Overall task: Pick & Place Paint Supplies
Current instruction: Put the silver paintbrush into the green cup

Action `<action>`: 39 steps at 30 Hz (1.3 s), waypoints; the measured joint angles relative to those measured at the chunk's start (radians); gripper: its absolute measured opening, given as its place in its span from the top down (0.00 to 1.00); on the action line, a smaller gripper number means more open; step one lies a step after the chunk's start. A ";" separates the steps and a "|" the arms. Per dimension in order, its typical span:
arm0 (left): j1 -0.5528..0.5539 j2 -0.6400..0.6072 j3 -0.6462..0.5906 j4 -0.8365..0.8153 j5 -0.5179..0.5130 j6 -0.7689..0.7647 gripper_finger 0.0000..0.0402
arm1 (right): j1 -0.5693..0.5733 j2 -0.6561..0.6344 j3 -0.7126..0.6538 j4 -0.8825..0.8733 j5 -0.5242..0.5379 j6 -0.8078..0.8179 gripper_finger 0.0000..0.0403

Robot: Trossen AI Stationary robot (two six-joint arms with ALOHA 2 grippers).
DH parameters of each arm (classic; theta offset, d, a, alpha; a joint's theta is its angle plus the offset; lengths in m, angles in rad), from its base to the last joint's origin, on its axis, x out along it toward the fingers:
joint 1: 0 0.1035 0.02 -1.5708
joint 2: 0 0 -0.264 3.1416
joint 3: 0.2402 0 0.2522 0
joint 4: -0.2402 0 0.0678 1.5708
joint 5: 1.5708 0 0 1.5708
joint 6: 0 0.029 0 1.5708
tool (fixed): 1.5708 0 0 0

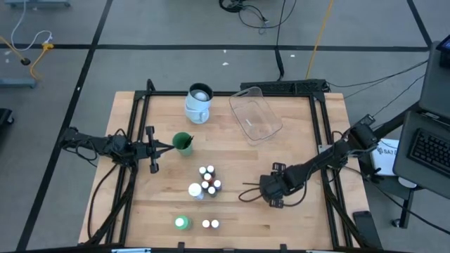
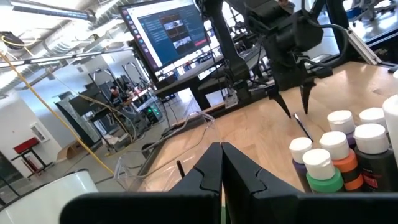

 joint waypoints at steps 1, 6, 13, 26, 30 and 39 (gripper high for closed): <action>0.000 0.000 0.000 0.000 0.000 0.000 0.99 | -0.003 -0.001 -0.006 0.010 -0.001 -0.002 0.57; 0.000 0.000 0.000 0.000 0.000 0.001 0.99 | -0.024 -0.002 -0.054 0.031 -0.054 0.000 0.58; 0.000 0.000 0.000 0.000 0.000 0.002 0.99 | -0.036 -0.003 -0.171 0.102 -0.076 0.033 0.72; 0.000 0.000 0.000 0.000 0.000 0.002 0.99 | -0.024 -0.008 -0.225 0.191 -0.095 0.034 0.98; 0.000 0.000 0.000 0.000 0.000 0.000 0.99 | -0.022 -0.019 -0.228 0.196 -0.051 0.040 0.99; 0.000 0.000 0.000 0.000 0.000 0.000 0.99 | -0.019 -0.150 -0.233 0.253 0.030 0.028 1.00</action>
